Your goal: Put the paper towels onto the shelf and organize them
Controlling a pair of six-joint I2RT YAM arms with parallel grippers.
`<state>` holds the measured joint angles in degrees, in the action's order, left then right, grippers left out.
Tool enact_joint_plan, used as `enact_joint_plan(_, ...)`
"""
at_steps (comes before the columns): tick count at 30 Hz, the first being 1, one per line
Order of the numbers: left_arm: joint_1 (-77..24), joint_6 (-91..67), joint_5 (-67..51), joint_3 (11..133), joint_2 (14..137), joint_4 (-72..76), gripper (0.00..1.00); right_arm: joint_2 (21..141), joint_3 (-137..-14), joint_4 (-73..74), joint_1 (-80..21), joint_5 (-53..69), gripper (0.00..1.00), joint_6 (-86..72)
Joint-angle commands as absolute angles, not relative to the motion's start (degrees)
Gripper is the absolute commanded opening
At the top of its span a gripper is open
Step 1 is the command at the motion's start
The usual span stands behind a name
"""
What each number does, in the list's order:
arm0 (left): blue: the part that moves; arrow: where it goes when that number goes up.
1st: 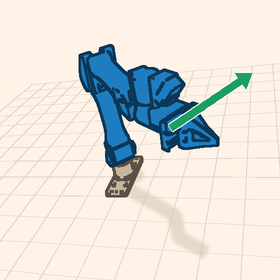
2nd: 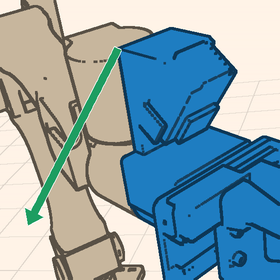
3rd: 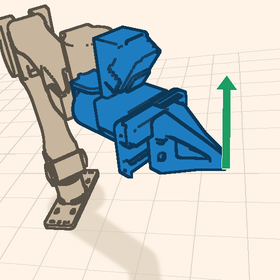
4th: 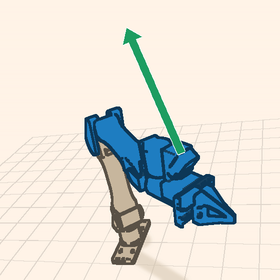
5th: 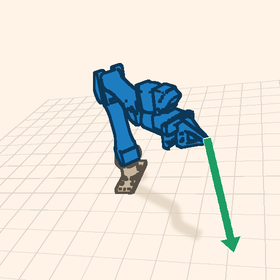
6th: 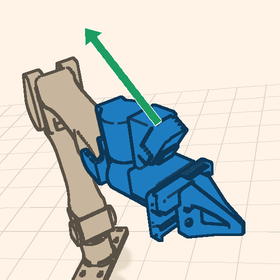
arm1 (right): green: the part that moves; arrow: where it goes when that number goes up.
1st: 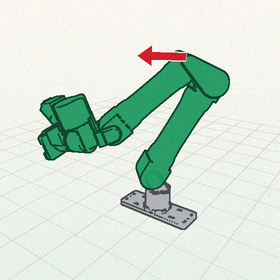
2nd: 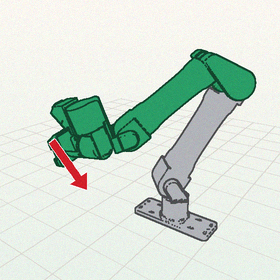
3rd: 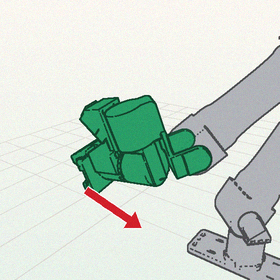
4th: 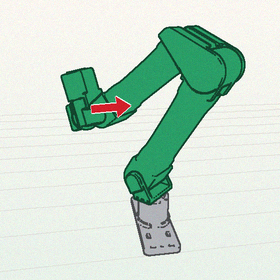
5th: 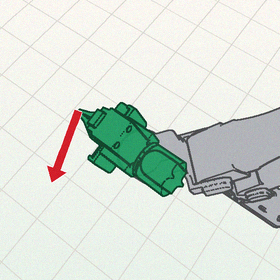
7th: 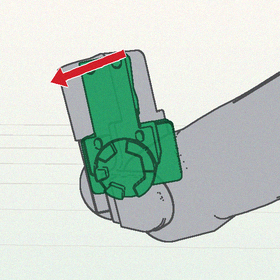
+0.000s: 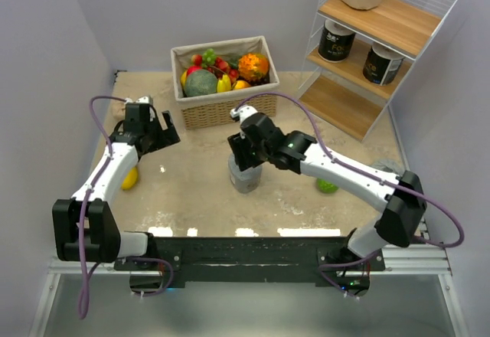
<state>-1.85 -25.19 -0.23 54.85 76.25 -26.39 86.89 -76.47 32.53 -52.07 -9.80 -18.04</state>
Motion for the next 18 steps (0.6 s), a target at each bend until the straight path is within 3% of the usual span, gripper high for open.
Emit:
enact_joint_plan(1, -2.1, -26.5, -2.3, 54.9, 72.4, -23.9, 0.95, 92.4, -83.7, 34.9, -55.3, -14.1, 0.61, -20.8)
enact_joint_plan(6, -1.6, -26.8, 3.8, 55.8, 71.5, -26.0, 0.97, 97.8, -88.3, 37.5, -57.7, -17.4, 0.63, -21.9)
enact_joint_plan(18, -1.4, -27.2, 3.7, 55.5, 71.2, -25.6, 0.97, 104.1, -90.8, 41.7, -59.1, -20.1, 0.63, -24.2)
